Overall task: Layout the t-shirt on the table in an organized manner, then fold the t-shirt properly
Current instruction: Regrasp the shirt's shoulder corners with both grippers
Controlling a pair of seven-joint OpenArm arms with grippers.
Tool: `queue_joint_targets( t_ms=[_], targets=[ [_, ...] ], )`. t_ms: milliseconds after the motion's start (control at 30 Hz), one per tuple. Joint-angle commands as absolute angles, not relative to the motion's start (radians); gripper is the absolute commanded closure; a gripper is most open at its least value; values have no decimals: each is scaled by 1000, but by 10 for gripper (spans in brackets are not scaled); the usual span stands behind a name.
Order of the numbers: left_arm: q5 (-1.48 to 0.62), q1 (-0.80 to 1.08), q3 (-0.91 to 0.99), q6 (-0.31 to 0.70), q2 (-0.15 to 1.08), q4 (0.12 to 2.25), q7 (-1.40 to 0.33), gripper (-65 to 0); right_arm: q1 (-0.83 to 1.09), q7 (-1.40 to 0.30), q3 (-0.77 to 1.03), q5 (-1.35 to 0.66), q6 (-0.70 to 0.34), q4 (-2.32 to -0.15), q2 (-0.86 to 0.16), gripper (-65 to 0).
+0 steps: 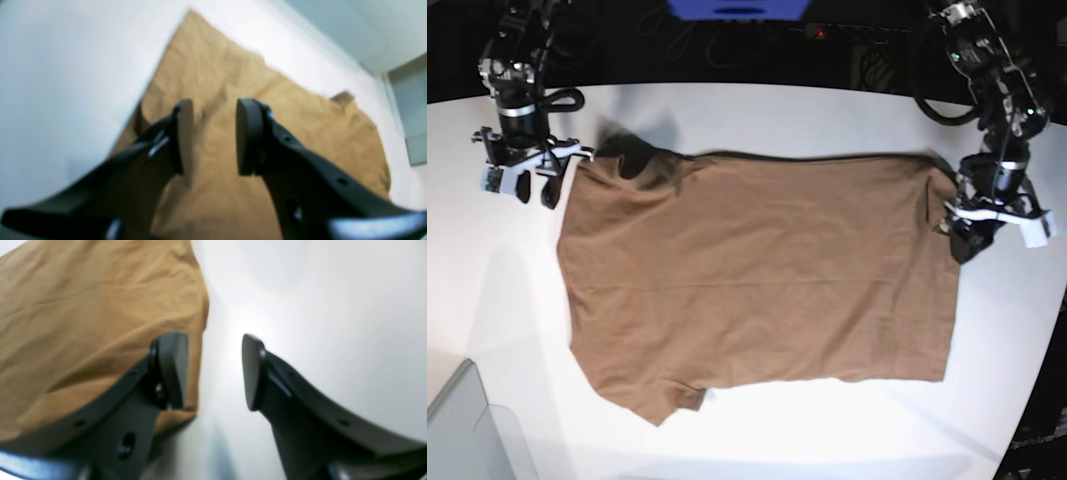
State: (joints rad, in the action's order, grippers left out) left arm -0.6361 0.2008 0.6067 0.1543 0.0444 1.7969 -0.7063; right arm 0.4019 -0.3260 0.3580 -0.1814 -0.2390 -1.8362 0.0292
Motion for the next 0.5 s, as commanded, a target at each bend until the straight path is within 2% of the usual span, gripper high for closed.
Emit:
queue_joint_targets(
  t_ms=[0,167,267,333,467],
  targets=[
    [-645,183,593,154,54,1765,-685,-209,384,-308,337,-185,-243,-1825,25,-207],
    [-644,143,581,154,67,1543,-679,-208,346,-308,278,-185,-243,-1690,27,-83],
    [-644,142,581,154,101,1486,-679,-208,341,-306,271,-185,-240,-1632,27,-23],
    [-644,143,581,154,119,1486,-679,-208,349,-306,278,-185,-240,-1610,27,0],
    [-644,145,582,154,170,1477,-679,-208,366,-300,369,-183,-239,-1569,24,0]
  ],
)
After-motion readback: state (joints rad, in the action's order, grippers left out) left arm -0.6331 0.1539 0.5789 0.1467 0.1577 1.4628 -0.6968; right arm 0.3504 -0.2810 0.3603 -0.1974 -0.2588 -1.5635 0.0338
